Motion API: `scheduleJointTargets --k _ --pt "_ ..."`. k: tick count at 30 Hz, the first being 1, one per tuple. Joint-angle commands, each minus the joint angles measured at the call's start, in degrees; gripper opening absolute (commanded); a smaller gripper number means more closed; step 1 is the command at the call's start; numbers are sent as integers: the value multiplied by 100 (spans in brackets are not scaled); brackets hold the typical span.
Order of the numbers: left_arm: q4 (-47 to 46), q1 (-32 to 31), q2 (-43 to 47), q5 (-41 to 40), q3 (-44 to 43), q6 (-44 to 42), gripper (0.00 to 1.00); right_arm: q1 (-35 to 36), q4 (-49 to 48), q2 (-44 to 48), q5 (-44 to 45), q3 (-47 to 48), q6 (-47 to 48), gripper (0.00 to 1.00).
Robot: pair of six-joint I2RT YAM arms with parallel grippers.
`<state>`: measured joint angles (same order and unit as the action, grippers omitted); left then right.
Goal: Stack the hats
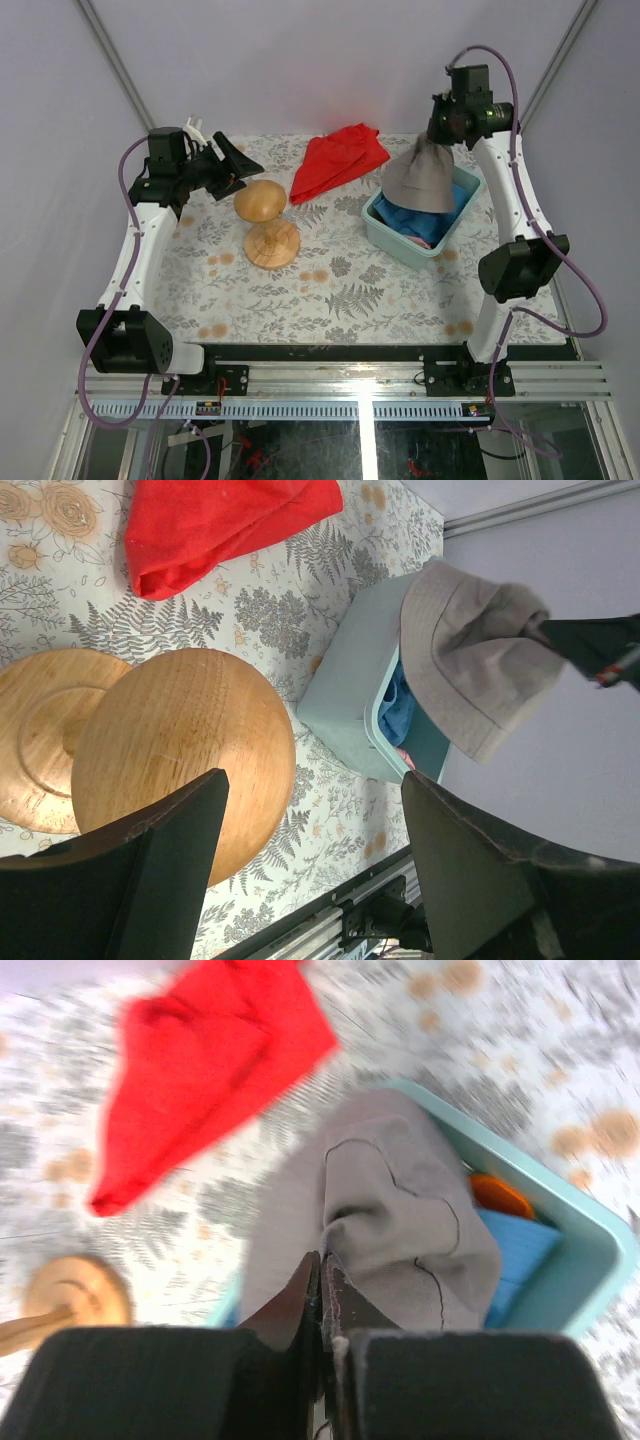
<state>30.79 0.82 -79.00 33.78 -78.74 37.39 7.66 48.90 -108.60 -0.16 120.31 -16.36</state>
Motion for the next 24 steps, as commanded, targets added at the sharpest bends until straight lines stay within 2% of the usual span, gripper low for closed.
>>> scheduleJointTargets --k 1,6,15,19,24 --pt "16 103 151 -99 61 -71 70 656 308 53 -172 1389 -236 0" --pt "15 360 334 -80 209 -30 70 1244 453 -452 -242 2455 -456 0" --pt "293 803 684 -478 448 -122 70 2031 -509 -615 -839 2566 -1097 0" --pt "336 1022 822 -730 830 -113 70 2435 -1041 -711 -974 2745 -1311 0" --pt "212 1266 1054 -885 1461 -136 70 2785 -1977 -669 -1035 2524 -1608 0"
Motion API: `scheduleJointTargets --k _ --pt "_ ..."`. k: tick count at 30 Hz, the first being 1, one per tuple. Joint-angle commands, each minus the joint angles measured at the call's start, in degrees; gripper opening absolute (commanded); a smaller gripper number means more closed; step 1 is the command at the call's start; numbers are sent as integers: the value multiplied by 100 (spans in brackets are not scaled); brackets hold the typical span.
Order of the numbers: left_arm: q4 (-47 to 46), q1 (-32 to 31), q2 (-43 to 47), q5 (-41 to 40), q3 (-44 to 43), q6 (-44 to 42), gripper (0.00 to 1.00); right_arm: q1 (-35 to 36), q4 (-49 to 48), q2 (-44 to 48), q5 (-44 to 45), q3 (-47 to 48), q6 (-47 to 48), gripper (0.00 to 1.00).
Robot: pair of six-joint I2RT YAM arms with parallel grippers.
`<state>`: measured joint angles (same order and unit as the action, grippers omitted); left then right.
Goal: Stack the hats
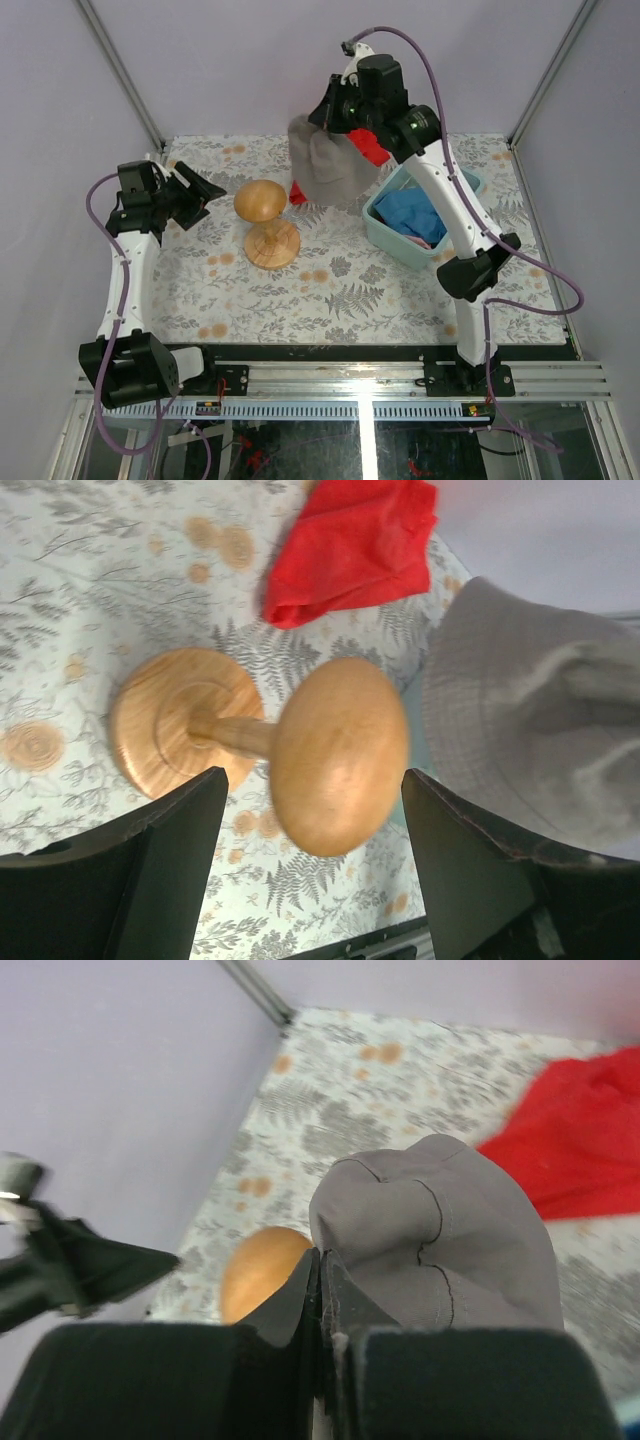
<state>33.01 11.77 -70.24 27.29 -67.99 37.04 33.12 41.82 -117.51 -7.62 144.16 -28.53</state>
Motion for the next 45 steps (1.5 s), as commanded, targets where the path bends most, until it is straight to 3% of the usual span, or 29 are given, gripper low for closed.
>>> scheduleJointTargets --k 1,10,16,27,35,43,45 --pt "-14 198 218 -251 450 -105 70 272 -1393 189 -334 136 -471 0" --pt "286 492 357 -776 554 -302 72 689 -1991 -184 -580 274 -1065 0" --pt "184 1081 392 -312 794 -284 72 1049 -2295 -414 -482 291 -916 0" --pt "-14 1167 416 -145 1059 -245 73 1337 -2311 -810 -392 300 -844 0" --pt "-117 1203 427 -46 1183 -203 73 1478 -2523 -36 -224 -1481 -250 0" --pt "-294 1196 330 114 1268 -111 73 1486 -2580 446 -212 -2581 81 0" --pt "-342 1199 338 154 1306 -88 73 1482 -2601 534 -307 -2726 150 9"
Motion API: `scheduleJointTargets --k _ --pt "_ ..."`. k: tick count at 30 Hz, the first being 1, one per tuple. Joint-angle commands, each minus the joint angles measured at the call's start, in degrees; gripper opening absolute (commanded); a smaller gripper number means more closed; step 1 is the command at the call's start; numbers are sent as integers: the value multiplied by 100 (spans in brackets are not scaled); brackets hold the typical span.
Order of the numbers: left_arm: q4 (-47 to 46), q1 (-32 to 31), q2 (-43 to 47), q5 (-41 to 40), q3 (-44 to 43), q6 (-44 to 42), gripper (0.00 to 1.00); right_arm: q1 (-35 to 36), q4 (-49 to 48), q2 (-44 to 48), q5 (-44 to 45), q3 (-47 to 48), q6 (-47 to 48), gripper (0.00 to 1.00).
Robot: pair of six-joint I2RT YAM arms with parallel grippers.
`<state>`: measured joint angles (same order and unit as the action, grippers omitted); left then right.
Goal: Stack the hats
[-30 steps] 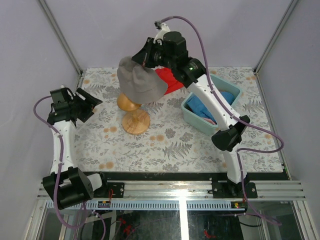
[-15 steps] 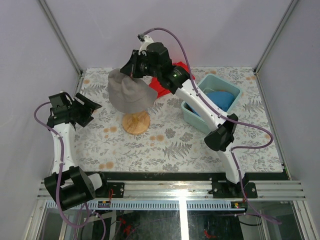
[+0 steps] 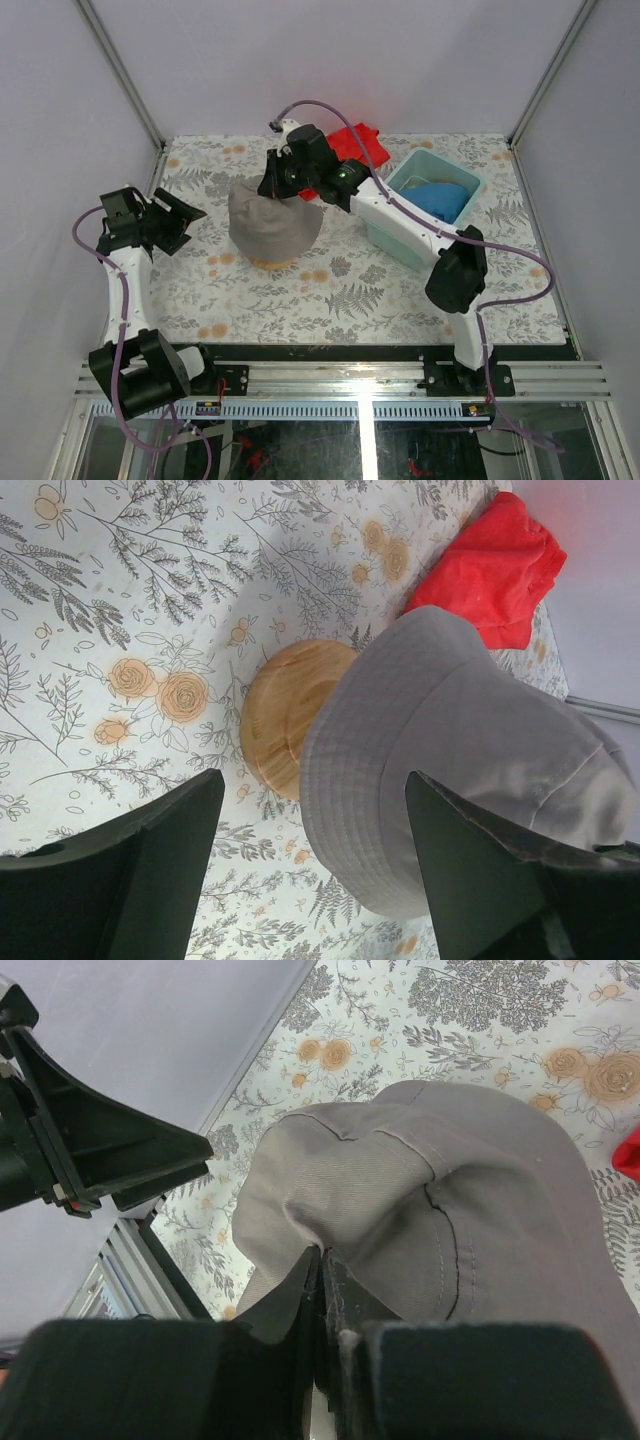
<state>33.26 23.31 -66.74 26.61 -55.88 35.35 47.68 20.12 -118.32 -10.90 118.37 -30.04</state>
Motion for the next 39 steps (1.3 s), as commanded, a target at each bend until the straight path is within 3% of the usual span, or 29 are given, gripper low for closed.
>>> scheduleJointTargets --k 1,3,7,10,18,24,30,39 --pt "-390 42 -11 238 118 97 73 30 -422 650 -6 -191 330 11" --pt "-430 47 -14 273 165 109 73 28 -423 739 -95 -283 392 18" --pt "-489 43 -62 343 204 133 73 31 -638 993 -224 -594 412 53" --pt "-599 46 -100 465 247 200 73 31 -691 1096 -155 -674 418 61" --pt "-1340 44 -383 931 421 346 74 -62 -372 1295 347 -683 644 66" --pt "-2036 47 -1386 1614 -651 164 75 -885 -702 1860 -607 -1606 -38 66" --pt "-3600 54 -2629 2709 -1278 571 74 -1150 -879 2633 -957 -2651 -102 66" --pt "-2910 40 -3962 3542 -2321 -165 71 -1360 -635 3192 -781 -3132 110 66"
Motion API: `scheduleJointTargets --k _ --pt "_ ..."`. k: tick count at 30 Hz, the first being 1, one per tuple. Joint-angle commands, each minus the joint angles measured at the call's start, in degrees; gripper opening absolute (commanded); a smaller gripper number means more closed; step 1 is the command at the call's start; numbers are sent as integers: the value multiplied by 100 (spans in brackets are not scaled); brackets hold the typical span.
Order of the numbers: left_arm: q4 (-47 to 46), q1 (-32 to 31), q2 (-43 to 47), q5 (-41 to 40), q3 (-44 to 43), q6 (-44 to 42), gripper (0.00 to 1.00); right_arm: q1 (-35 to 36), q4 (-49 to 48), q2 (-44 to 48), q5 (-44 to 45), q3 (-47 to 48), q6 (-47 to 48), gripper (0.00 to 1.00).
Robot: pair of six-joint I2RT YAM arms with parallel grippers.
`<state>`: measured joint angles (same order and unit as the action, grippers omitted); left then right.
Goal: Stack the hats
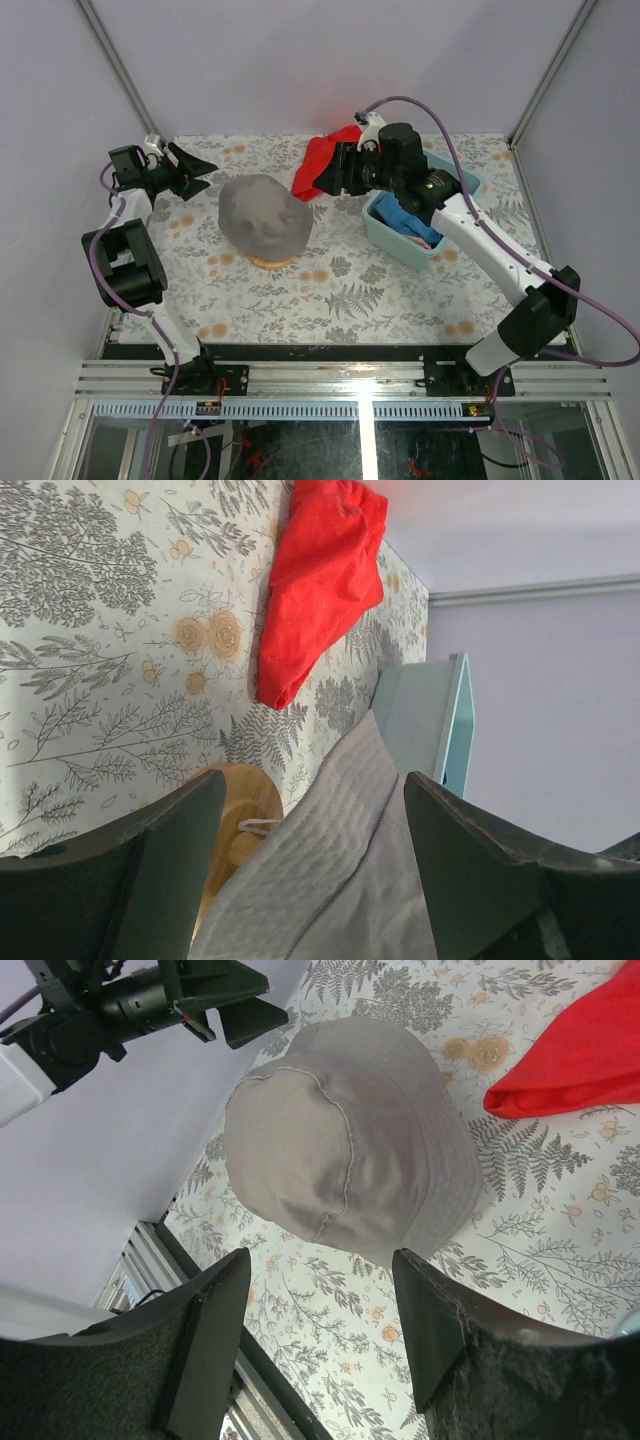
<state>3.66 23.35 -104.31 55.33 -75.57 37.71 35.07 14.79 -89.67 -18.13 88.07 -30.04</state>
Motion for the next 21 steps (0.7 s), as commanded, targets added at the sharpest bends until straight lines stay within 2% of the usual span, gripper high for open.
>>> scheduleJointTargets --k 1,15,21 --pt "47 20 -284 764 -395 -379 71 -128 -107 341 -47 -131 114 66" --pt "467 -328 -466 1292 -275 -818 64 -201 -90 180 -17 -195 -35 66" --pt "872 -351 -589 1258 -328 -997 45 -220 -82 193 29 -274 -85 66"
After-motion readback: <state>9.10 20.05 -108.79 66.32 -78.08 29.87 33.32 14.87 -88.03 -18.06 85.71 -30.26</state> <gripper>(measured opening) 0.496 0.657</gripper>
